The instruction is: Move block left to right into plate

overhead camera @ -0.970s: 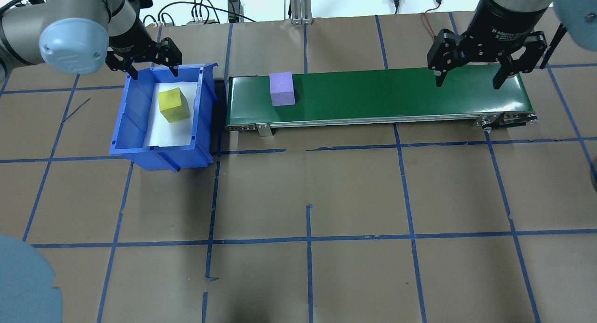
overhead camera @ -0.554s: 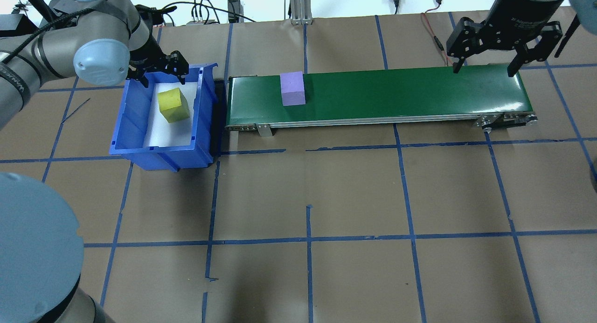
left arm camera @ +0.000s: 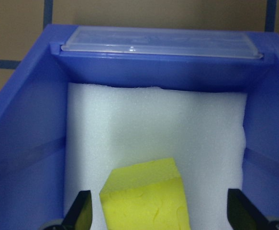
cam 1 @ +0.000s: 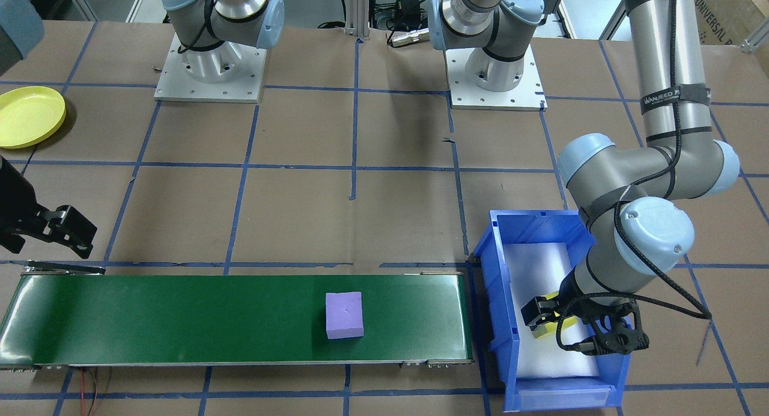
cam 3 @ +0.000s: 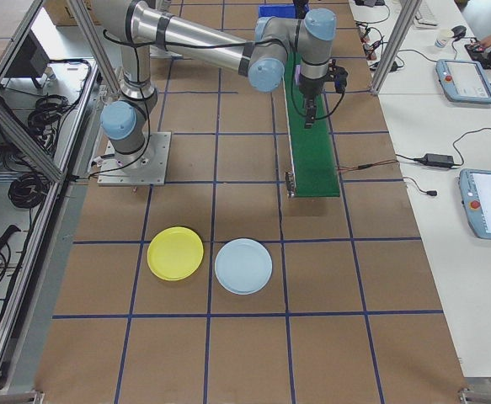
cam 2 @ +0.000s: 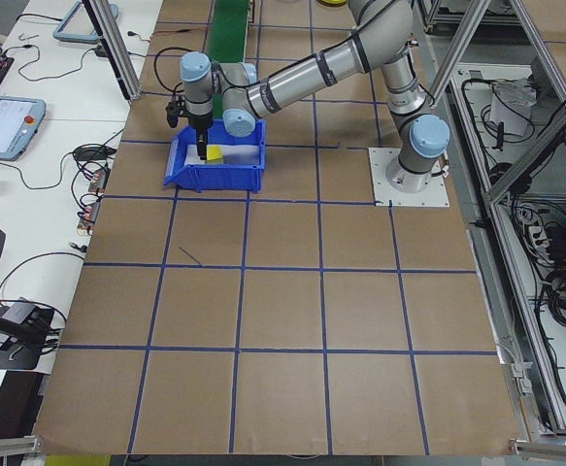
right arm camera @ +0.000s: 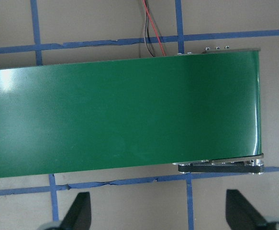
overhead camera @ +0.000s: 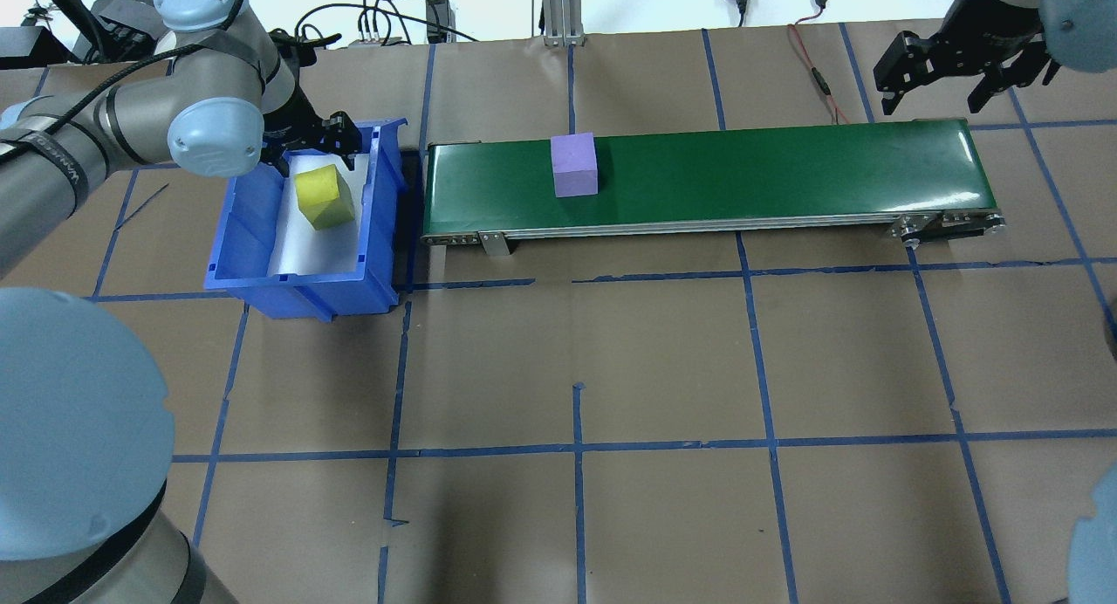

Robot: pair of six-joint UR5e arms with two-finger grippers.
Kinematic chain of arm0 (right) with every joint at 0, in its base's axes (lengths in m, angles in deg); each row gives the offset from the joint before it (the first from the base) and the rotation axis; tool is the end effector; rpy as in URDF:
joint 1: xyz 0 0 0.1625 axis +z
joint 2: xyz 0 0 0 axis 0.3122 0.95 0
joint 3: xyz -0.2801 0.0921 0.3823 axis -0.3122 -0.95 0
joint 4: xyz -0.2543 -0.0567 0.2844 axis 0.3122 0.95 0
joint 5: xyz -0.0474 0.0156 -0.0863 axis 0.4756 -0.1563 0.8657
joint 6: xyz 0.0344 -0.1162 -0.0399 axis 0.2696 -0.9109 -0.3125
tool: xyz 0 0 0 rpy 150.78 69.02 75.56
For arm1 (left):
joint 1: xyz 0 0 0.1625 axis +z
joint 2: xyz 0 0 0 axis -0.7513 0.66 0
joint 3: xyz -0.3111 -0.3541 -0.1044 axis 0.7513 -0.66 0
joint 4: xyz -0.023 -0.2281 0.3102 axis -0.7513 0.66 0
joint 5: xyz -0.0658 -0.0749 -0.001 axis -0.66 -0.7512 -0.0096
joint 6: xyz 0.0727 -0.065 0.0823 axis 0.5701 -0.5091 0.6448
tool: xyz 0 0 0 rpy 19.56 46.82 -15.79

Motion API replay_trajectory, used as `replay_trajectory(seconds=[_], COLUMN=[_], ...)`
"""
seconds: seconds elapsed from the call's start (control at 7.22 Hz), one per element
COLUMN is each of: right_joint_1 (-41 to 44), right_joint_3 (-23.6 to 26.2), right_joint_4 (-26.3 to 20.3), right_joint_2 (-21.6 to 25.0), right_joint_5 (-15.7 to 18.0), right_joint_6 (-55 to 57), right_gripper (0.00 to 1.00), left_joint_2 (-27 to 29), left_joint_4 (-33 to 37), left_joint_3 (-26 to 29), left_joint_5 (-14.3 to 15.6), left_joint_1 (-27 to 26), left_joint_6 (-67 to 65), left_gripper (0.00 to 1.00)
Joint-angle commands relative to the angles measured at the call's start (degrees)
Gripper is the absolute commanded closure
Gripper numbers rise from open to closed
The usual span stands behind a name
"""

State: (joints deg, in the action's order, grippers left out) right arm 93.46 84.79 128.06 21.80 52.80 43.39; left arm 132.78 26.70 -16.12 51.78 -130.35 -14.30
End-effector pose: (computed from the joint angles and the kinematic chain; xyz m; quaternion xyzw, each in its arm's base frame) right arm -0.0262 -0.6109 0.4385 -0.0270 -0.9986 0.0405 0.0223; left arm -0.0297 -0.6854 0.2917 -0.0524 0.9975 -0.0414 0.0208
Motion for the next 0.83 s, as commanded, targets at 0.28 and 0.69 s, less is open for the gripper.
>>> replay_trajectory(seconds=[0.28,0.69], right_joint_1=[-2.1,-2.8], right_joint_3=[0.3,1.0], right_joint_4=[8.0,8.4], right_joint_2=[-4.6,-8.0], right_joint_5=[-2.8,-15.6], right_joint_6=[-9.3,-10.2], right_gripper=[0.00,0.00], left_joint_2=[0.1,-2.3], left_joint_4=[0.0,0.3], left_joint_3=[-4.1,-3.6], left_joint_5=[0.1,-0.5], left_joint_1=[1.0,1.1], left_joint_6=[-1.4,-0.4], left_gripper=[0.11,0.77])
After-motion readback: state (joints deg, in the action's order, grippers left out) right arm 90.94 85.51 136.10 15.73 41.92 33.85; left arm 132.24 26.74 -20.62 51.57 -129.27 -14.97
